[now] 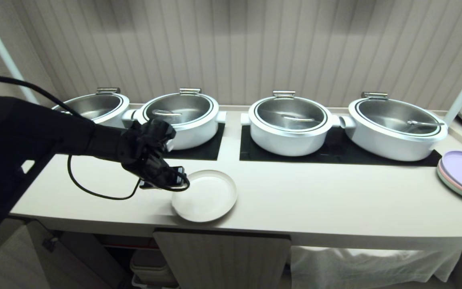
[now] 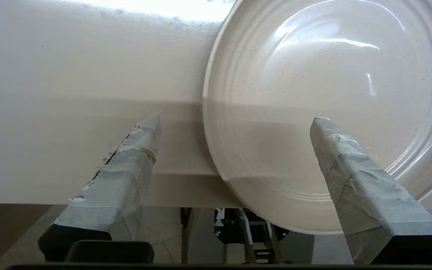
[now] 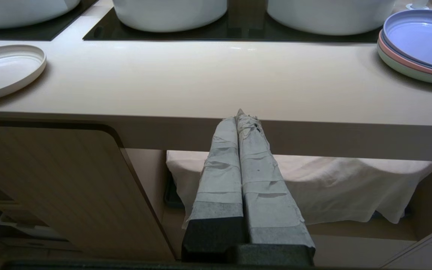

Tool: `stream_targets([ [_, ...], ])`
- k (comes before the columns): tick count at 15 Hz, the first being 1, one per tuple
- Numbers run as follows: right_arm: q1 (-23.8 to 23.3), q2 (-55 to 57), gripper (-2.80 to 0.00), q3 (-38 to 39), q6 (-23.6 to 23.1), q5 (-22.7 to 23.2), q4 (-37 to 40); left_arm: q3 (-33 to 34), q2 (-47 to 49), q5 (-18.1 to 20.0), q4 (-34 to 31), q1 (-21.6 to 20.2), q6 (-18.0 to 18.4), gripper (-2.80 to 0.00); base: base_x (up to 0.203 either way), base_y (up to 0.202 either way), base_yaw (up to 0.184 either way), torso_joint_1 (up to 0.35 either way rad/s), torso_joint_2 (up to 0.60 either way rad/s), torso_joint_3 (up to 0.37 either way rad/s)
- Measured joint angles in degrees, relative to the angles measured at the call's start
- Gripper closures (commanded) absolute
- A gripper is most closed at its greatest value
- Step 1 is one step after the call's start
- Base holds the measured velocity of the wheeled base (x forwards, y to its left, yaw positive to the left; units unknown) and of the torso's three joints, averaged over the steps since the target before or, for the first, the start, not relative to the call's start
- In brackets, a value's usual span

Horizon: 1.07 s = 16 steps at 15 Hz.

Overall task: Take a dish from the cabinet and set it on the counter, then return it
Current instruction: Pick up the plate from the table

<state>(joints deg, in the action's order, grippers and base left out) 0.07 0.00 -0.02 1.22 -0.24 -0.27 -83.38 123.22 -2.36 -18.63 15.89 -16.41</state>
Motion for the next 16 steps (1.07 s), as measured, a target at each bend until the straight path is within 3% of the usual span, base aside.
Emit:
stream_targets([
  [8, 0.0, 0.0, 0.0, 0.0, 0.0, 0.0, 0.0, -2.6, 4.5, -1.9, -0.1, 0.5, 2.1, -2.8, 0.0, 0.0, 0.0, 0.0, 0.0, 0.0],
  [16, 0.0, 0.0, 0.0, 0.0, 0.0, 0.0, 0.0, -4.8, 8.3, -2.6, 0.0, 0.6, 1.9, -2.8, 0.0, 0.0, 0.0, 0.0, 0.0, 0.0],
])
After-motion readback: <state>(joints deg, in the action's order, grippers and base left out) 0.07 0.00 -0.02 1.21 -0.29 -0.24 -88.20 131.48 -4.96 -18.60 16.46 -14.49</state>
